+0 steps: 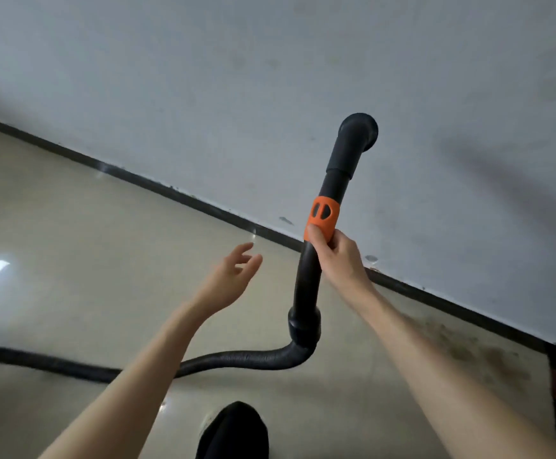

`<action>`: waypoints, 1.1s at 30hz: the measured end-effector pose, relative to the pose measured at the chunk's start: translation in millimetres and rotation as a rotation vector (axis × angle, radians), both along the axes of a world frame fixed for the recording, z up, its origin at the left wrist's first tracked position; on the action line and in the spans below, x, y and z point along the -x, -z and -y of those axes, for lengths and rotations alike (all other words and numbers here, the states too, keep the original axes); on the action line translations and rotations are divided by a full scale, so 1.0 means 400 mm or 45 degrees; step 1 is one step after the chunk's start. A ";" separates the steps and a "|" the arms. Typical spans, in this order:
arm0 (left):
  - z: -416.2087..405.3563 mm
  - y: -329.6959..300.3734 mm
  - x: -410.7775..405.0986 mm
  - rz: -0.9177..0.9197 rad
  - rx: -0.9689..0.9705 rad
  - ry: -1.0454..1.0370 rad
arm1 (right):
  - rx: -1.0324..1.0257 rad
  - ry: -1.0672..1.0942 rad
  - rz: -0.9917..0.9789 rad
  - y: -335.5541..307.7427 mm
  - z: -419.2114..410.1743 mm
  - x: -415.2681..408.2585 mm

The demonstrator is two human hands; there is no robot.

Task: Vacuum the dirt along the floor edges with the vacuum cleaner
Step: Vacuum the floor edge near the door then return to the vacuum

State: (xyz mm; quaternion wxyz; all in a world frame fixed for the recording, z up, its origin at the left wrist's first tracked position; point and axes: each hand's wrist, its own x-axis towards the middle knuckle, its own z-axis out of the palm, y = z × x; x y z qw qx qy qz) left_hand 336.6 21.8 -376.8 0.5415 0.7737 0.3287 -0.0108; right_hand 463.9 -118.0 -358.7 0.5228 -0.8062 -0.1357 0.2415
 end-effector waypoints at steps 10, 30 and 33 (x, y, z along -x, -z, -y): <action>-0.497 -0.639 0.493 -0.033 -0.784 -0.415 | -0.282 -0.551 -0.054 -0.636 -0.617 0.303; -1.228 -0.853 1.214 -0.471 -0.996 -1.000 | -0.387 -1.440 0.365 -0.916 -1.670 0.870; -1.362 -0.844 1.264 -0.572 -0.944 -1.053 | -0.360 -1.533 0.356 -0.914 -1.845 0.928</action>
